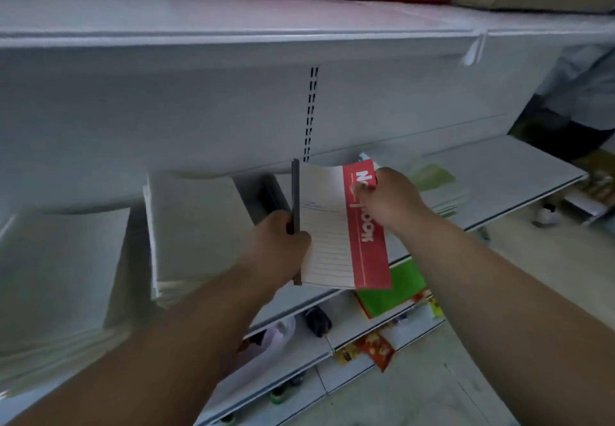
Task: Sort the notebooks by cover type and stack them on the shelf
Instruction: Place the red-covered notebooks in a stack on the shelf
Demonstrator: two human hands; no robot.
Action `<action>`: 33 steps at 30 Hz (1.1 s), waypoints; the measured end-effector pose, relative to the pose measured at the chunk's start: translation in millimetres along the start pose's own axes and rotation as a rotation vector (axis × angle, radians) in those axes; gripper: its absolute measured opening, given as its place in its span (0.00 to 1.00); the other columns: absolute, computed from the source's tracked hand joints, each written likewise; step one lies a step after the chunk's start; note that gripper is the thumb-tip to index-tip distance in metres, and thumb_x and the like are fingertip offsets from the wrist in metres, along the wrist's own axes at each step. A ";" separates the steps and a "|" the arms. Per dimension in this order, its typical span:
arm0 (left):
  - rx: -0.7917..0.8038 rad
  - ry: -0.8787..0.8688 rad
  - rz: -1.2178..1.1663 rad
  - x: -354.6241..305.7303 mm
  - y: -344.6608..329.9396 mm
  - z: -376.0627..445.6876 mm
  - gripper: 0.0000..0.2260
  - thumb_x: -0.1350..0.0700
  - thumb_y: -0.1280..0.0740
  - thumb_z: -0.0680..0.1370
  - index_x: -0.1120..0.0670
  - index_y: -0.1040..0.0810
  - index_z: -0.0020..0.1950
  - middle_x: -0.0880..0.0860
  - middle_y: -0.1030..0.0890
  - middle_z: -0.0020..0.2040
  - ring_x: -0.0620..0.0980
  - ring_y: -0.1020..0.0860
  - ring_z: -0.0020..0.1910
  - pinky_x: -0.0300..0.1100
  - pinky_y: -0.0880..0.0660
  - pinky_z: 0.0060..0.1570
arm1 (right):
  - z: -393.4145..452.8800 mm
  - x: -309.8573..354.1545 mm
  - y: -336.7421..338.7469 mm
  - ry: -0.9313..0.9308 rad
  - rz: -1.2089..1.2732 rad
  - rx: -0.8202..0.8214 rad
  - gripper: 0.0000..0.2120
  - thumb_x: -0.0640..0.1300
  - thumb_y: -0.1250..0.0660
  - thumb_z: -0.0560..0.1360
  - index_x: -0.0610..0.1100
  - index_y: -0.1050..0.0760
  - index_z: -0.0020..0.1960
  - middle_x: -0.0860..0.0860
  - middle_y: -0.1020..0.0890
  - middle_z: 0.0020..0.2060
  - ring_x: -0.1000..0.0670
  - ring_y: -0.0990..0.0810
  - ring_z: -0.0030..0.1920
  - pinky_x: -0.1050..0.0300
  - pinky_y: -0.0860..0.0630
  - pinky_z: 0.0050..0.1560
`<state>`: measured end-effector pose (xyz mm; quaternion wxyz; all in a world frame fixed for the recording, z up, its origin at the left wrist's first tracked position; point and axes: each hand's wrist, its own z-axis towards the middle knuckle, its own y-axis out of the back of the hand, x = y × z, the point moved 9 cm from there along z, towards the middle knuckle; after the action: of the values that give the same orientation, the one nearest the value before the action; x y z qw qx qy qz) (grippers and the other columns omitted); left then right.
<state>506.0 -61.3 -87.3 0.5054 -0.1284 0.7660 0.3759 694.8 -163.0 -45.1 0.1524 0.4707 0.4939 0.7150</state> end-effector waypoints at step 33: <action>-0.575 -0.050 0.392 12.3 53.1 -39.1 0.07 0.48 0.33 0.78 0.44 0.29 0.53 0.41 0.25 0.46 0.41 0.25 0.37 0.38 0.29 0.35 | 21.3 92.4 -77.7 0.632 -0.026 0.095 0.15 0.57 0.35 0.77 0.46 0.32 0.49 0.48 0.21 0.43 0.44 0.22 0.44 0.52 0.30 0.42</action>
<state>443.2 -50.3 -66.3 0.3856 -0.1068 0.6261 0.6692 646.0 -51.8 -61.4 -0.0218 0.2254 0.5554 0.8002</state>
